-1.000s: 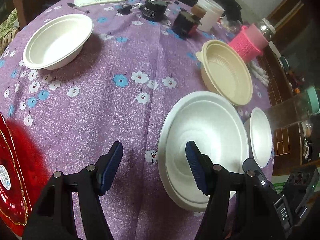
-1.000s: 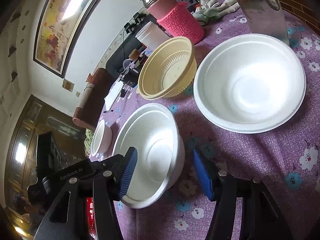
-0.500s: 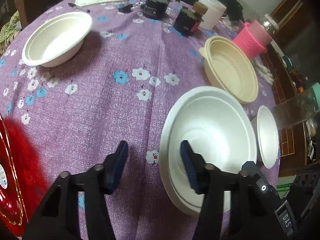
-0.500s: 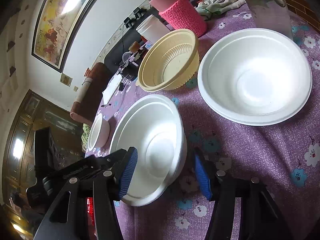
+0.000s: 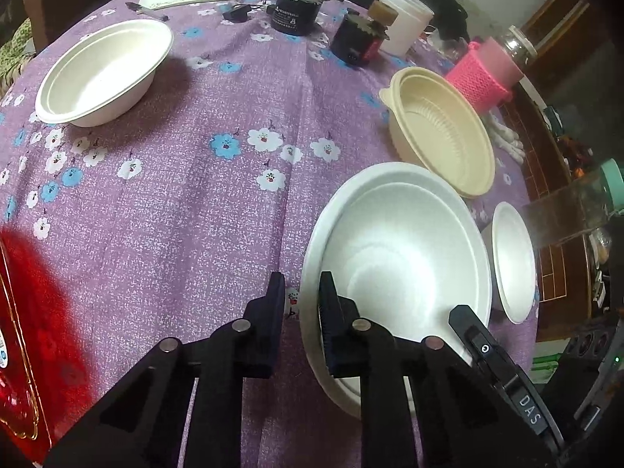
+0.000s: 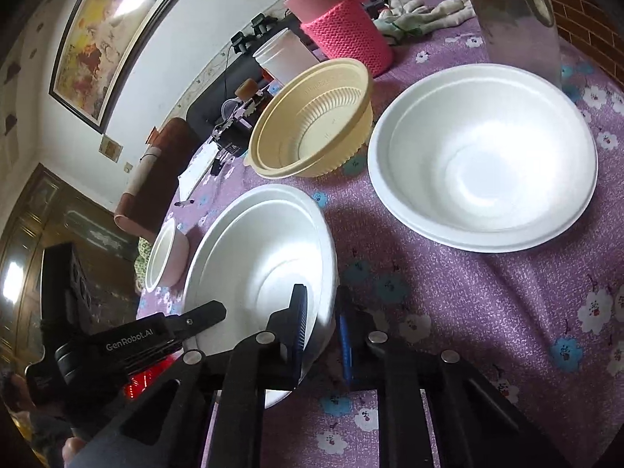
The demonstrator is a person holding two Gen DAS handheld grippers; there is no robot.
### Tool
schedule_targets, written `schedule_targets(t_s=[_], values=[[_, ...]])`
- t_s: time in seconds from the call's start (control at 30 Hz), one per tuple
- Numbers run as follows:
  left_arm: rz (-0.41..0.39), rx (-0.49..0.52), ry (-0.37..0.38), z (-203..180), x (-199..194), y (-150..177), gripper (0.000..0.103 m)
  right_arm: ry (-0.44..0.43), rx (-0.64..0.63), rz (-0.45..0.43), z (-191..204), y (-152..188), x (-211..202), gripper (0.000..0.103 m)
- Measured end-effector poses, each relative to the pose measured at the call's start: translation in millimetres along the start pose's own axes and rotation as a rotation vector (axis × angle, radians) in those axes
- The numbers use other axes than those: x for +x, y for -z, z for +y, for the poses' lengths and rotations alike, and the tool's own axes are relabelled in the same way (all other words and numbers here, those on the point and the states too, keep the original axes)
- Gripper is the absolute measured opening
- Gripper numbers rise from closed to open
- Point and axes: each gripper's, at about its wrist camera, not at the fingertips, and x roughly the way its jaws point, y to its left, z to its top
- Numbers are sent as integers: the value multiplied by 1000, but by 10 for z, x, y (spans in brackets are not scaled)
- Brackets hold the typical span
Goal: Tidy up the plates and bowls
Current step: 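Close both grippers on the rim of the white bowl, then lift the white bowl and carry it over the red plate stack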
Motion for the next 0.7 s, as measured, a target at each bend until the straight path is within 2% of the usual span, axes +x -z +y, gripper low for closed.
schedule_targets(t_s=[0.1,0.23,0.43,0.7], values=[[3,5,15,-18,-39,19,5,-1,5,0,-11,-1,0,12],[-14,14,15,-4,-152,47,5,16,-12,-6,50,18,-20,10],[-68,36,9,125,-477,109,5,-9,-33,-21,254,104,-155,10],[-160,6,-21,695,-1108,175,6,-69,-119,-16,882,327,-255,9]])
